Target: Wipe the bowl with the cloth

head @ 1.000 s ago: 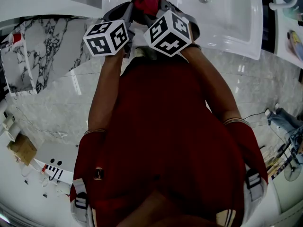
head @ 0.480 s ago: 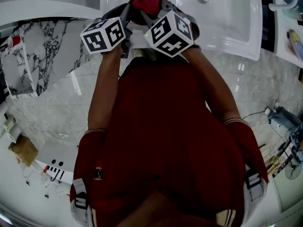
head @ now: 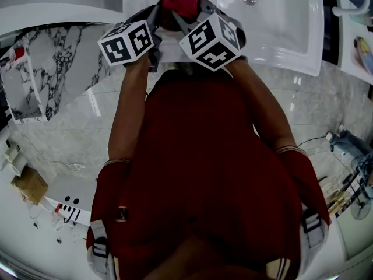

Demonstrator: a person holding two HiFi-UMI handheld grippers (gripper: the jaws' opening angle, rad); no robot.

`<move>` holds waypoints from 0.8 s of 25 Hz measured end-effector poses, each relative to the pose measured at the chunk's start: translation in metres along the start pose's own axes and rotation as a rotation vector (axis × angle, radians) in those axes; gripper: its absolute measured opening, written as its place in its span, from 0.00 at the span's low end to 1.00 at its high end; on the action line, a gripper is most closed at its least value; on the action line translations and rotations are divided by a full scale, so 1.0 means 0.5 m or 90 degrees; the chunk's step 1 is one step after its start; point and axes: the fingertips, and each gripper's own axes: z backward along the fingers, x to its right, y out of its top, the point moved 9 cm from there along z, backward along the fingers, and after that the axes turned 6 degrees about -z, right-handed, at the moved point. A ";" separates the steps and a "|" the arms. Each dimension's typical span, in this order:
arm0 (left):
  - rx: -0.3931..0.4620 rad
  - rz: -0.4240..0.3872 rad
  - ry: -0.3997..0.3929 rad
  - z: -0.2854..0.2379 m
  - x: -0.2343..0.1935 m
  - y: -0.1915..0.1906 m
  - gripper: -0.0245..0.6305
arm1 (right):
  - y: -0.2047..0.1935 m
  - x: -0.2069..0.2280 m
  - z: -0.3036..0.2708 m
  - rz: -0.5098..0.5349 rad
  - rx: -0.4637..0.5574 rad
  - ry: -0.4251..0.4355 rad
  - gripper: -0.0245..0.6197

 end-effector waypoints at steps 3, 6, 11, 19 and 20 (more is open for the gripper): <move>-0.007 0.005 0.005 -0.002 -0.008 0.000 0.08 | 0.003 0.002 -0.004 -0.005 0.004 0.003 0.08; -0.010 0.006 0.005 -0.004 -0.011 0.000 0.08 | 0.004 0.003 -0.006 -0.008 0.007 0.004 0.08; -0.013 0.006 0.013 -0.005 -0.015 -0.001 0.08 | 0.006 0.005 -0.007 -0.013 0.011 0.003 0.08; -0.023 0.007 0.018 -0.009 -0.019 -0.008 0.10 | 0.004 0.006 -0.006 -0.020 0.016 0.001 0.08; -0.022 0.007 0.017 -0.009 -0.020 -0.008 0.10 | 0.004 0.005 -0.006 -0.021 0.017 0.000 0.08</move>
